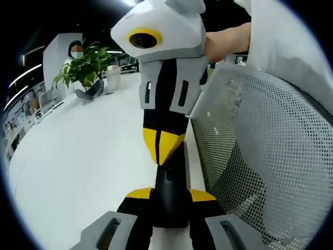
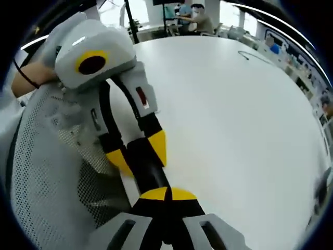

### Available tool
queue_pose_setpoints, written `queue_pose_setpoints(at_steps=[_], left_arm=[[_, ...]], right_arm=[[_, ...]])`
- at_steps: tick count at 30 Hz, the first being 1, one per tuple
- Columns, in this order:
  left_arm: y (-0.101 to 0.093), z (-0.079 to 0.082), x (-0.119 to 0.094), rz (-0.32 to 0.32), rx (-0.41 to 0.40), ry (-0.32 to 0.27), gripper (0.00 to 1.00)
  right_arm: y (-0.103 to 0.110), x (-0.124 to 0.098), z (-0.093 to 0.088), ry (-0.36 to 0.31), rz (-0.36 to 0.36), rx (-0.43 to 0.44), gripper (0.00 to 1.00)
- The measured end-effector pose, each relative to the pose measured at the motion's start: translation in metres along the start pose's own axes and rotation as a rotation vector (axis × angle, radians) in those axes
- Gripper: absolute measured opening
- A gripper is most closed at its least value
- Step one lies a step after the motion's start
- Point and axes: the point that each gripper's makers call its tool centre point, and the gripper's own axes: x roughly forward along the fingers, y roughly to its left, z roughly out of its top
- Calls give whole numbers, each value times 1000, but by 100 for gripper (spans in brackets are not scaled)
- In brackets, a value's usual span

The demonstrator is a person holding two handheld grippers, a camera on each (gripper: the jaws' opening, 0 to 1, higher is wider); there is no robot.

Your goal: Press the specified remote control buttons in sequence, fully releasing each button before pressing the next.

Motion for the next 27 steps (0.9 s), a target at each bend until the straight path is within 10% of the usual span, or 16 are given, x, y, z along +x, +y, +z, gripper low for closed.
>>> queue_pose_setpoints(at_steps=[18,27], left_arm=[[0,0,0,-1,-1,0,24],[0,0,0,0,0,0,24]], right_arm=[[13,7,7,15,-60,-183,0],[14,0,11,-54,-33,-139,0]])
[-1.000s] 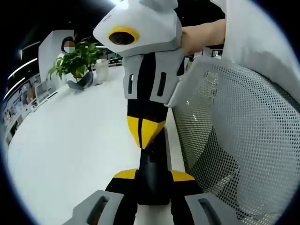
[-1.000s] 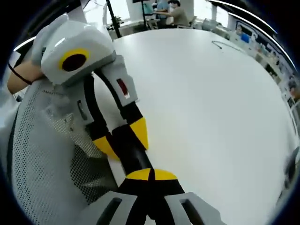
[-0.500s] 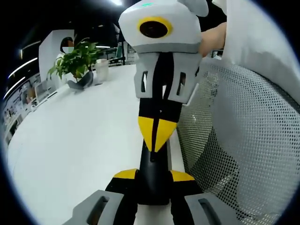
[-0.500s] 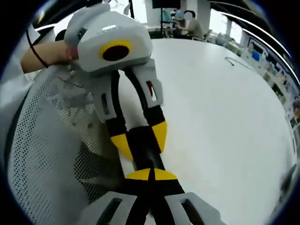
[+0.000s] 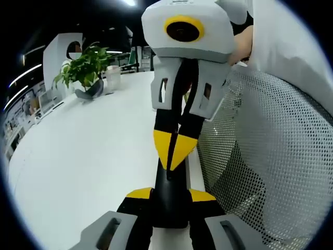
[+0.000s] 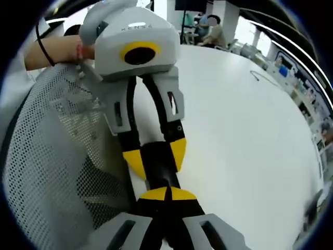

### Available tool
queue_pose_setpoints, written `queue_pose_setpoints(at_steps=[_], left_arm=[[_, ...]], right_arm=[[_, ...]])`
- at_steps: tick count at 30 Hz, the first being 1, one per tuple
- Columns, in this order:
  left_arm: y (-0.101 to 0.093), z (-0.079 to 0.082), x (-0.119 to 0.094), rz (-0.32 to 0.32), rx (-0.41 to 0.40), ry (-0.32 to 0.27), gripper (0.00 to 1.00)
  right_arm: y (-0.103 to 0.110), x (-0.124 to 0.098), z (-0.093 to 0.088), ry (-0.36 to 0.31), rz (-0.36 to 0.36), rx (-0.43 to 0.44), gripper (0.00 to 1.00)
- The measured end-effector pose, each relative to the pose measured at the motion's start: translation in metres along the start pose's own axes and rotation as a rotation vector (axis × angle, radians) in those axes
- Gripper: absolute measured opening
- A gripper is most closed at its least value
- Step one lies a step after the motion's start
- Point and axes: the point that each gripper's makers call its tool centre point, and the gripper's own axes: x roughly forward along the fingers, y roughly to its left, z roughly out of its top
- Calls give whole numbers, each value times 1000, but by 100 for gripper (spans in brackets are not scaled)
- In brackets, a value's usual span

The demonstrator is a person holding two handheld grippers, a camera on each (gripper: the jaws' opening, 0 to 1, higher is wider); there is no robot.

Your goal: Press the specified remote control buttons in sequence, fully releasing each button before pressing the next.

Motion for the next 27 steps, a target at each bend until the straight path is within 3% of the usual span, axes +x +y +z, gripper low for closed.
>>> queue_pose_setpoints(at_steps=[3,5,6,9,17,27], left_arm=[[0,0,0,-1,1,1,24],[0,0,0,-1,1,1,24],[0,0,0,-1,2,0,24],[0,0,0,-1,0,0,24],[1,0,0,0,13,13,24],[0,0,0,1,14,10,24]], right_arm=[[4,1,4,-12,12,-3,0],[4,7,-5,47,11,-36,0],[3,8,1,10,5,-38,0],[2,7,-1,39,9,1,0],[1,9,-2,83,-5,-2,0],[3,6,-1,21,-7,-40,0]])
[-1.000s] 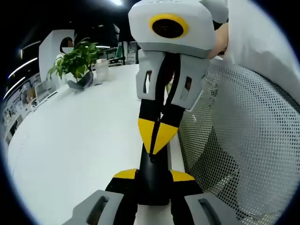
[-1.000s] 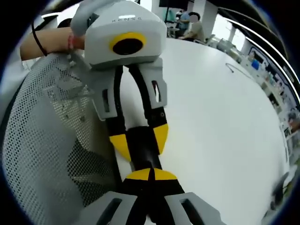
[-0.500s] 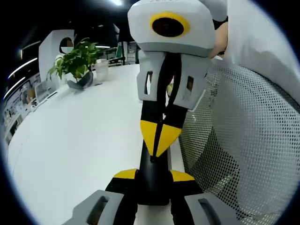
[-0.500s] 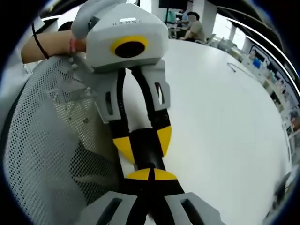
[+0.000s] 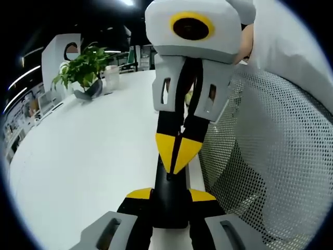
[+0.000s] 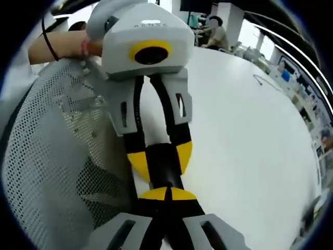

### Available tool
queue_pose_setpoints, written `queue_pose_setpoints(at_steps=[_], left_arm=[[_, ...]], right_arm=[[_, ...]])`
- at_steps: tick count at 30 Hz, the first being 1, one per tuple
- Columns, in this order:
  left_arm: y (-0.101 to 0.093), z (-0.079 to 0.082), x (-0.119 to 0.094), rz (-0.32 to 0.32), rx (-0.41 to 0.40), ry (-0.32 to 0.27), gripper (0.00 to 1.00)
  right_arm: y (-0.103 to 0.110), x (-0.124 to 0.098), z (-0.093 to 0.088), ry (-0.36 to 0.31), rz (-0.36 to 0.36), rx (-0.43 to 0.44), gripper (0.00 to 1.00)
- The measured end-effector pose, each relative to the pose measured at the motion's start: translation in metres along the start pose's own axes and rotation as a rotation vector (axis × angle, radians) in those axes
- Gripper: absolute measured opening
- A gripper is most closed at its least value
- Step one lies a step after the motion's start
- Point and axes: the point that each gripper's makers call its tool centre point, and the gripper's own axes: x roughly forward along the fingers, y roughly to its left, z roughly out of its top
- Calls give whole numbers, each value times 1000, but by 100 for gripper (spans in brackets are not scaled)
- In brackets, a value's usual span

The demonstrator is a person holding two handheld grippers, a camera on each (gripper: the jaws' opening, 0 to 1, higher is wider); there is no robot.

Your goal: Press the specified remote control buttons in sequence, fully releasing each button before pressing the next.

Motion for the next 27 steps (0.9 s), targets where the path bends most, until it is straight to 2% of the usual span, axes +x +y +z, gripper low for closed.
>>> queue_pose_setpoints(at_steps=[2,6,8,11,15,16,22,27], left_arm=[[0,0,0,2,-3,-3,24],[0,0,-1,7,-8,-7,24],[0,1,-1,12,-10,-2,24],[-2,2,0,32,-15,20,24],[0,2,-1,35,-25,24,24],[0,2,-1,37,-28,23,24],[1,2,-1,62,-46,36,25],[2,3,-1,70,-60,30,25]], right_arm=[[-1,2,3,-29,-2,28,0],[-2,3,6,-40,-8,12,0],[-1,3,6,-28,-11,-48,0],[0,4,5,-7,4,-88,0],[0,4,5,73,65,-231,0],[0,4,5,88,76,-240,0],[-2,6,7,128,108,-222,0],[-4,3,7,98,153,-174,0]])
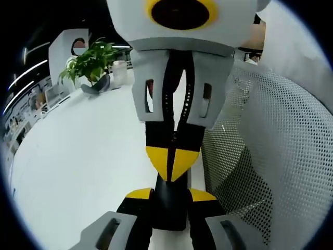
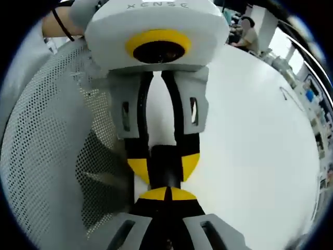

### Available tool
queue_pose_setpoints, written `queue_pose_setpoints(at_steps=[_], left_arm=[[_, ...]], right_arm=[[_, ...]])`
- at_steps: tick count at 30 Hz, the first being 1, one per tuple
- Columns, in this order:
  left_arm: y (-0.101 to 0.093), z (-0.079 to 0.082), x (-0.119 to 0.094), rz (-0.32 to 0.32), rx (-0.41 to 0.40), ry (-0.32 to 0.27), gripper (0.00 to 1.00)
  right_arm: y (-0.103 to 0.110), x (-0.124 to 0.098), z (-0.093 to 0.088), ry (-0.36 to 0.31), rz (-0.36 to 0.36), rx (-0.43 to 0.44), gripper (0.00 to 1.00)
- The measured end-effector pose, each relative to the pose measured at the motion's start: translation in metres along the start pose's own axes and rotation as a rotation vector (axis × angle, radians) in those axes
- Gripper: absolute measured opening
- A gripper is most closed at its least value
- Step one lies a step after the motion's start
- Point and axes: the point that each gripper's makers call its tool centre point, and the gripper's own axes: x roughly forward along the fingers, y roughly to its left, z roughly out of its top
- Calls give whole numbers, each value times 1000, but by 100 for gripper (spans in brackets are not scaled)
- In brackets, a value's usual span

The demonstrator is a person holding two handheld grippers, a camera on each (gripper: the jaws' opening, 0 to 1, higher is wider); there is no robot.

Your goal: Press the specified remote control buttons in sequence, fully releasing each button before pressing the next.

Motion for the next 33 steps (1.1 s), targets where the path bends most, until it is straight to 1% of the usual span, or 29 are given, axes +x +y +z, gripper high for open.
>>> queue_pose_setpoints(at_steps=[2,3,4,8,11,12,14,15,16,18,20,23,24,27,32,33], left_arm=[[0,0,-1,6,-1,-4,25],[0,0,-1,8,-3,-6,25],[0,0,-1,9,-6,-7,25],[1,-1,-2,17,-13,-16,25],[1,0,-2,22,-16,-21,25],[1,-1,-2,23,-16,-20,25],[1,0,-2,25,-20,-19,25],[1,0,-2,27,-23,-20,25],[1,0,-2,27,-23,-20,25],[0,0,-2,27,-24,-15,25],[0,0,-2,27,-24,-14,25],[0,0,-2,28,-25,-16,25],[0,0,-2,28,-25,-16,25],[0,0,-2,29,-27,-15,25],[-1,0,-3,30,-28,-19,25],[-1,0,-3,31,-28,-19,25]], right_arm=[[2,0,1,-12,-6,-11,0],[2,0,2,-14,-22,-53,0],[3,1,2,-13,-33,-74,0],[3,1,2,-20,-43,-82,0],[2,0,3,-65,-39,-26,0],[2,0,3,-81,-38,-20,0],[2,-1,5,-135,-39,36,0],[1,-1,5,-159,-41,79,0],[2,-1,6,-169,-41,95,0],[3,-2,5,-170,-48,82,0],[4,-1,6,-176,-73,52,0],[4,-2,5,-183,-92,46,0],[4,-3,5,-192,-95,59,0],[5,-3,5,-201,-85,64,0],[11,-3,5,-232,-71,74,6],[13,-4,6,-242,-57,82,8]])
